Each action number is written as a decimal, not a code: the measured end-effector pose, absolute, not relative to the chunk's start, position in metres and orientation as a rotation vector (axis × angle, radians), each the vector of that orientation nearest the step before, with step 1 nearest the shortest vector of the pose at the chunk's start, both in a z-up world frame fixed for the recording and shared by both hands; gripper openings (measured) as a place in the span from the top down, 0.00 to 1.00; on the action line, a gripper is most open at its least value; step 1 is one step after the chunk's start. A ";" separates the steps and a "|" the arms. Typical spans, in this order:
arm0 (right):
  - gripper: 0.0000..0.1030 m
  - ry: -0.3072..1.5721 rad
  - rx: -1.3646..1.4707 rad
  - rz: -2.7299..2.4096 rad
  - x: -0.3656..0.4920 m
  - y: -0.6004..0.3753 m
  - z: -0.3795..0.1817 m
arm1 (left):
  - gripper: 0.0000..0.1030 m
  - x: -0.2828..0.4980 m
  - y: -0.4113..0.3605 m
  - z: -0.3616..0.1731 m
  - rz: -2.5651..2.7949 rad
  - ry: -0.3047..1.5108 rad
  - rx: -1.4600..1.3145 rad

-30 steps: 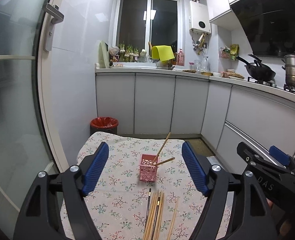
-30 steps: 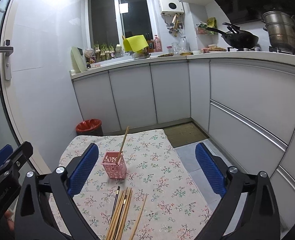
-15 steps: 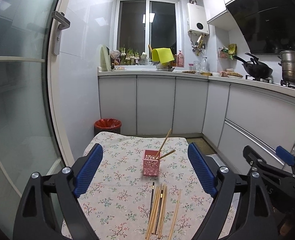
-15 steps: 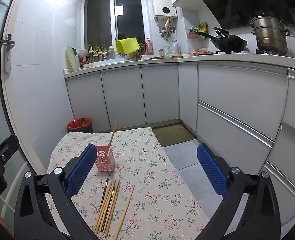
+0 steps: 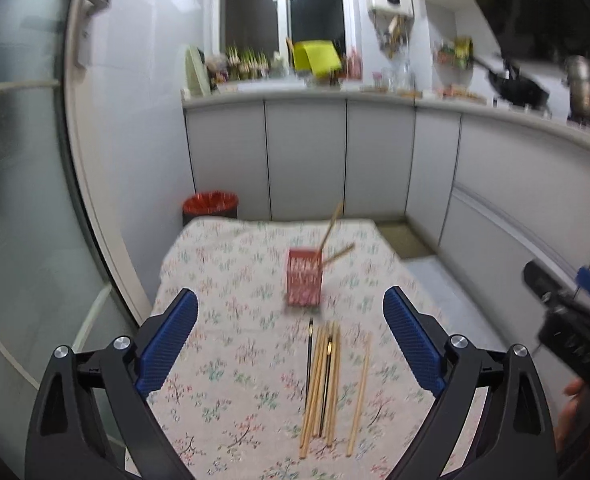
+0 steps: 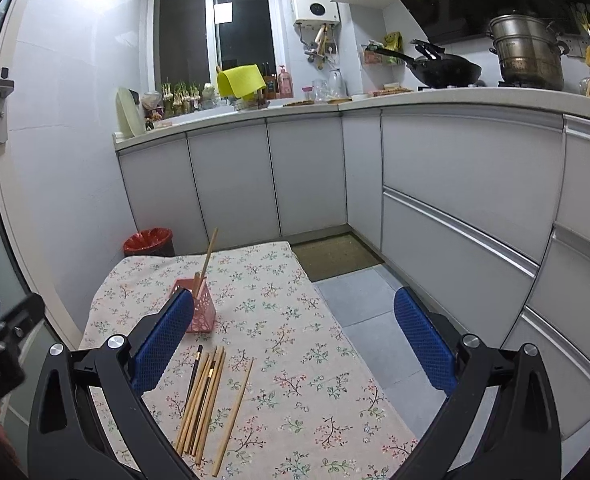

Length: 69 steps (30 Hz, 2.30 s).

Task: Organize utensils
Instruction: 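Move both tools back toward the remaining chopstick pile, then close the left tool on a wooden chopstick from the pile while the right tool grasps another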

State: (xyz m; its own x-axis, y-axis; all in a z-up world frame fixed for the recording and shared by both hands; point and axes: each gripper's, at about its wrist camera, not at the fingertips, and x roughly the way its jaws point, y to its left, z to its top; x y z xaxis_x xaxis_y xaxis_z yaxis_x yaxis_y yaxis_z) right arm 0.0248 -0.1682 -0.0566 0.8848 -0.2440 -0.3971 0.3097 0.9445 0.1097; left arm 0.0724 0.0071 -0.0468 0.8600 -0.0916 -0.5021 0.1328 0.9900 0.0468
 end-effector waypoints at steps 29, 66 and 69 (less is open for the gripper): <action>0.07 0.695 0.323 -0.251 0.098 -0.204 -0.148 | 0.12 0.227 -0.025 -0.179 -0.477 1.212 -0.061; 0.07 0.852 0.372 -0.235 0.130 -0.230 -0.192 | 0.84 0.340 -0.015 -0.298 -0.365 1.404 -0.085; 0.07 0.849 0.366 -0.240 0.129 -0.230 -0.192 | 0.84 0.338 -0.031 -0.298 -0.320 1.400 0.030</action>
State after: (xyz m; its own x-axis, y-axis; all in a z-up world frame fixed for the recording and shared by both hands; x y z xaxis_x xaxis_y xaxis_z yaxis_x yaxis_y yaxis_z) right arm 0.1292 -0.2296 -0.1924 0.6398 -0.0617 -0.7661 0.3495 0.9111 0.2185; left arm 0.3381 -0.0313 -0.2978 0.1341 -0.2034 -0.9699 0.2385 0.9566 -0.1676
